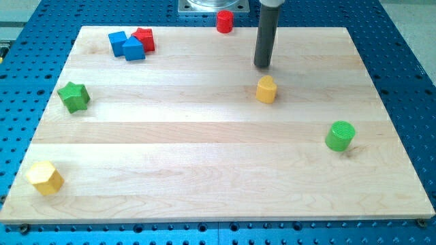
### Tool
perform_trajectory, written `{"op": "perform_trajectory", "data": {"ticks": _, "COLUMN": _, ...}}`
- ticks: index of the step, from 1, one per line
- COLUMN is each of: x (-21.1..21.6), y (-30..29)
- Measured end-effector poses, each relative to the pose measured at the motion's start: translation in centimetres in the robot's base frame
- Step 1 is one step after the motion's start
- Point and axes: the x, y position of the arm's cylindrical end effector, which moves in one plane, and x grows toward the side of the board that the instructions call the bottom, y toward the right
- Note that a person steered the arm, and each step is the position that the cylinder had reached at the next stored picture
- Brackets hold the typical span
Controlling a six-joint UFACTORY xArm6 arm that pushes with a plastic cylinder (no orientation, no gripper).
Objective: Push the heart towards the green circle
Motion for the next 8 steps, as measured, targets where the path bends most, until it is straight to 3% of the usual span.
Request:
{"op": "perform_trajectory", "data": {"ticks": 1, "x": 7.7, "y": 0.6}}
{"op": "perform_trajectory", "data": {"ticks": 2, "x": 14.6, "y": 6.0}}
{"op": "perform_trajectory", "data": {"ticks": 3, "x": 15.4, "y": 12.1}}
{"op": "perform_trajectory", "data": {"ticks": 5, "x": 15.4, "y": 15.9}}
{"op": "perform_trajectory", "data": {"ticks": 6, "x": 22.1, "y": 14.3}}
{"op": "perform_trajectory", "data": {"ticks": 7, "x": 21.2, "y": 12.6}}
{"op": "perform_trajectory", "data": {"ticks": 8, "x": 20.4, "y": 2.1}}
